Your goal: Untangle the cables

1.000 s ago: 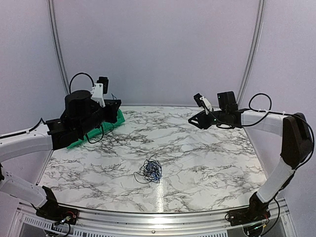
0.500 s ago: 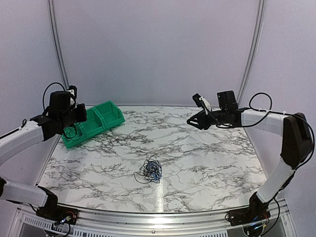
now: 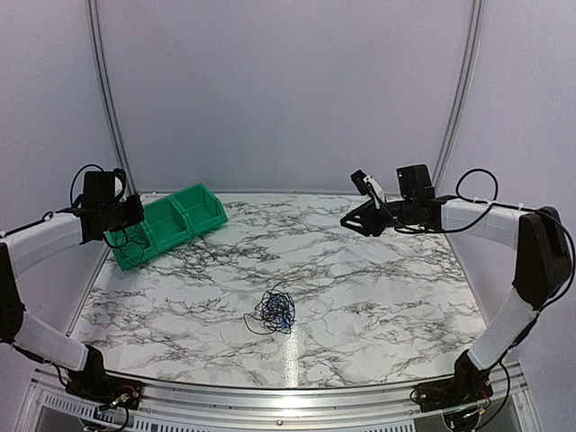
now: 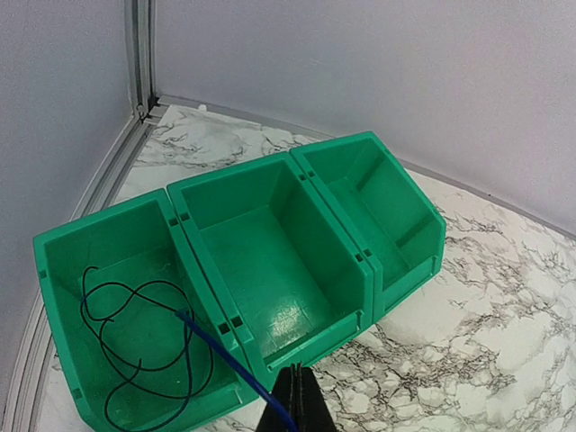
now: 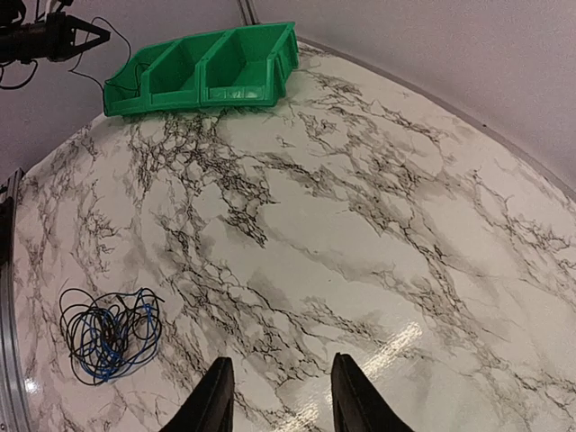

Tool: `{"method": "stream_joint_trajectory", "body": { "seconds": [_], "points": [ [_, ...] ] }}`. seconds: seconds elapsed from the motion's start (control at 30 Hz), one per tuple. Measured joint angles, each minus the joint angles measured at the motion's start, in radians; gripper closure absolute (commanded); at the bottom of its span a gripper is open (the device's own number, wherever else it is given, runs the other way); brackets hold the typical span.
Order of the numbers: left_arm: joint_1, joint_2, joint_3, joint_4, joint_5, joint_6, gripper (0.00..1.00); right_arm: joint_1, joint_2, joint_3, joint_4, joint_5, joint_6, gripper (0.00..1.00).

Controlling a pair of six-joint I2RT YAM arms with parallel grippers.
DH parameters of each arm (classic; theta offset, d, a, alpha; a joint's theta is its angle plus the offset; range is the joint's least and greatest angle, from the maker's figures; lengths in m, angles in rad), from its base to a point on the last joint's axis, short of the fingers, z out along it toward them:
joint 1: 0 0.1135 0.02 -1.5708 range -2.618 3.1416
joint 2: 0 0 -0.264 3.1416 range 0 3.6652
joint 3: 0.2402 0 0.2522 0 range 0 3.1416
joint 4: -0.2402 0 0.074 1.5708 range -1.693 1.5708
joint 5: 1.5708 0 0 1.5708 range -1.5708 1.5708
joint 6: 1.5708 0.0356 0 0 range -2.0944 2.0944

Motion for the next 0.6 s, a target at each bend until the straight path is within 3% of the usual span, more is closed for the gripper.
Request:
{"method": "stream_joint_trajectory", "body": {
  "seconds": [0.3, 0.6],
  "points": [
    [0.068, 0.151, 0.084, 0.030, 0.112, -0.007, 1.00, 0.000, 0.000, 0.000, -0.001, -0.014, -0.004, 0.62],
    [0.131, 0.253, 0.205, 0.046, 0.108, 0.019, 1.00, 0.000, -0.002, 0.000, -0.005, -0.016, -0.008, 0.62]
  ]
}}
